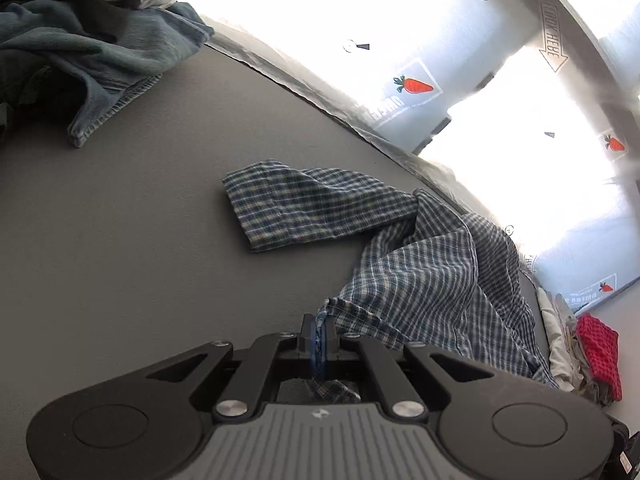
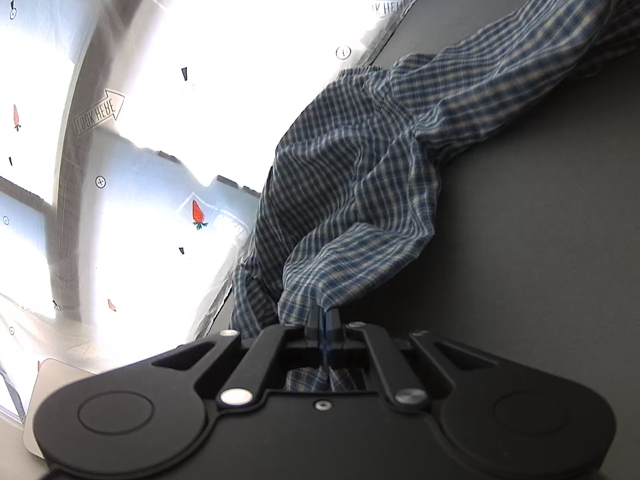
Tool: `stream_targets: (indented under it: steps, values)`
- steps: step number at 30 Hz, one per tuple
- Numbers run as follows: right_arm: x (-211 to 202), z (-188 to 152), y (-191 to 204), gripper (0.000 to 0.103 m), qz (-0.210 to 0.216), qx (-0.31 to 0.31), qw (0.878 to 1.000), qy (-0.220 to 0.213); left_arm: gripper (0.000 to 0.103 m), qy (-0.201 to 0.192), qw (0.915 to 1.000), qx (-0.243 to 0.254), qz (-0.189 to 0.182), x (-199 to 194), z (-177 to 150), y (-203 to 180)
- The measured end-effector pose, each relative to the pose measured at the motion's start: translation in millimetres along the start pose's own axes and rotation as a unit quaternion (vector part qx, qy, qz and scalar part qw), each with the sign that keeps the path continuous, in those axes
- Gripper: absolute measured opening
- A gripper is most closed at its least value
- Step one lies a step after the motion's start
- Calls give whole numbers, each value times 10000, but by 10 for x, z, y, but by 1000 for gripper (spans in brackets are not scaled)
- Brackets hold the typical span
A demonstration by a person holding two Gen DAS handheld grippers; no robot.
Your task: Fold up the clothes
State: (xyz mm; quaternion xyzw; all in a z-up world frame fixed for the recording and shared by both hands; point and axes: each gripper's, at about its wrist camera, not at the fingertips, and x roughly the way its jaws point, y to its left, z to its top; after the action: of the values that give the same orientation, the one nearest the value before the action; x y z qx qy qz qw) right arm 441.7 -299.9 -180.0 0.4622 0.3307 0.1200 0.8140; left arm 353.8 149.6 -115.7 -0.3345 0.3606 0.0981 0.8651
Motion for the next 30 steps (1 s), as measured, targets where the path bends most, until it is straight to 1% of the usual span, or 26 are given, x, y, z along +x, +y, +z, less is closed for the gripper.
stream_targets:
  steps: [2,4,6,7,9,11,12,13,14,15,16,18,19,20,21,23,25,26,28,30]
  values:
    - [-324,72,-53,1,-82,-22,9994,-333,1,-144,9992,-376,-28,-229,-66,138]
    - [-618,118,-108,0,-191,-49,9978,-630,1,-269,9979,-585,65,-414,-140,242]
    - [-812,158,-182,0,-301,-36,9966,-770,2,-165,9968,-769,165,-491,-238,356]
    - [-859,164,-210,0,-372,-101,9964,-750,2,-47,9962,-836,244,-488,-298,406]
    - [-881,124,-227,1,-611,-328,9958,-594,3,196,9941,-822,678,-414,-417,447]
    - [-863,42,-239,3,-859,-513,9941,-415,5,312,9918,-701,1021,-367,-504,451]
    - [-852,-3,-247,6,-978,-591,9929,-329,5,329,9913,-650,1097,-357,-528,445]
    - [-834,-50,-258,8,-1084,-643,9917,-262,9,326,9915,-621,1099,-358,-530,429]
    - [-808,-101,-271,16,-1176,-666,9906,-216,13,311,9923,-556,1063,-360,-523,399]
    - [-806,-151,-302,28,-1250,-677,9897,-168,15,287,9935,-460,1002,-362,-513,361]
    - [-819,-198,-340,31,-1290,-675,9893,-117,20,262,9945,-326,961,-363,-500,310]
    - [-785,-258,-377,34,-1337,-673,9887,2,26,217,9956,10,917,-358,-473,184]
    - [-768,-284,-383,35,-1390,-690,9879,45,33,212,9955,174,906,-341,-463,122]
    - [-759,-305,-385,41,-1459,-708,9867,60,41,220,9950,367,901,-312,-459,43]
    - [-743,-316,-388,44,-1504,-696,9862,57,44,236,9941,571,892,-270,-458,-36]
    - [-699,-327,-399,45,-1527,-609,9864,42,59,278,9910,966,883,-173,-454,-168]
    - [-650,-338,-403,47,-1508,-515,9872,45,68,317,9853,1407,916,-66,-466,-284]
    - [-619,-336,-388,47,-1537,-515,9868,42,70,356,9826,1552,951,2,-458,-307]
    - [-546,-335,-333,47,-1640,-585,9847,18,71,482,9779,1752,1035,146,-434,-322]
    - [-509,-328,-295,51,-1729,-647,9828,-43,71,628,9740,1895,1070,292,-405,-331]
